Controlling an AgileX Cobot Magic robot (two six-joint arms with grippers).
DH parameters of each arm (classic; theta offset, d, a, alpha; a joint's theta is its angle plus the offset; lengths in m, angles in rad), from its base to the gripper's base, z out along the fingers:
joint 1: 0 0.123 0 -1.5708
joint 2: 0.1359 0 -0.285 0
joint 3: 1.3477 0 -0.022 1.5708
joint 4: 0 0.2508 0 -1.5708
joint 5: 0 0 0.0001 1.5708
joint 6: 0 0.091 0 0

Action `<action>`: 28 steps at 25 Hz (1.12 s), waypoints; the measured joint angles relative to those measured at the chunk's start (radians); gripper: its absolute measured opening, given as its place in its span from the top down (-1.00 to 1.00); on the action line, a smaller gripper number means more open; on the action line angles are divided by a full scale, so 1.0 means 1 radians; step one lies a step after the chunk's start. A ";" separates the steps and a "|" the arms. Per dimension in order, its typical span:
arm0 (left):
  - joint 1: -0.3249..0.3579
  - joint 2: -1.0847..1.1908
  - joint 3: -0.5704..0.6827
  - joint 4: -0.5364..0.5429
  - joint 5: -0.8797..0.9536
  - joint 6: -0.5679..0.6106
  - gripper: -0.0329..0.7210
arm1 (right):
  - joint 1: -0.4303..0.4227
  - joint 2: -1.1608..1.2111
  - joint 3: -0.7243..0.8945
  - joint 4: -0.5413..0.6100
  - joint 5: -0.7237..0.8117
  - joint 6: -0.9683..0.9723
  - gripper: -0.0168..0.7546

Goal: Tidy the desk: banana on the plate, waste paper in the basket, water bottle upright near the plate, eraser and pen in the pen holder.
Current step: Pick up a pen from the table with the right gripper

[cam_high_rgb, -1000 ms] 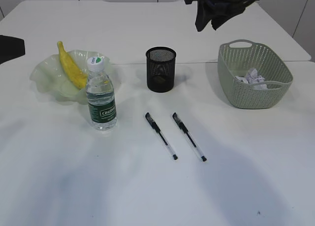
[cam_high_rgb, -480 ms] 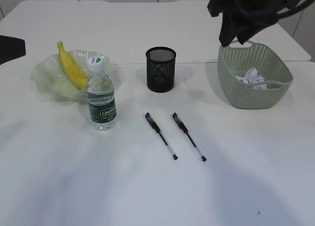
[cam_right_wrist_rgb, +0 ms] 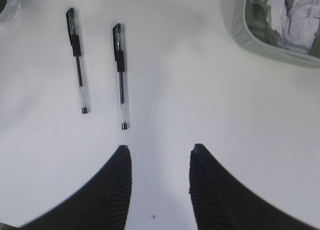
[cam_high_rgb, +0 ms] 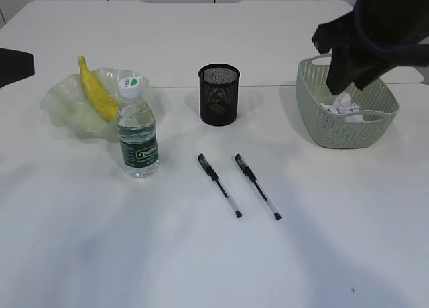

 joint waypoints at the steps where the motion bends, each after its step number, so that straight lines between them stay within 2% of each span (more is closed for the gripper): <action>1: 0.000 0.000 0.000 0.000 0.000 0.000 -0.45 | 0.000 -0.014 0.021 0.000 0.000 0.000 0.19; 7: 0.000 0.000 0.000 0.000 0.002 0.000 -0.45 | 0.000 -0.076 0.162 0.000 -0.003 0.000 0.19; 14: 0.000 0.000 0.000 0.000 0.030 0.012 -0.45 | 0.000 -0.086 0.200 0.019 -0.021 0.000 0.19; 17: 0.000 0.000 0.000 0.000 0.063 0.069 -0.44 | 0.000 -0.086 0.200 0.022 -0.026 0.000 0.19; 23: 0.000 0.041 0.000 0.000 0.069 0.282 -0.32 | 0.000 -0.086 0.200 0.025 -0.030 -0.015 0.19; 28: 0.000 0.094 0.000 0.000 0.069 0.333 -0.29 | 0.000 -0.086 0.200 0.025 -0.037 -0.033 0.19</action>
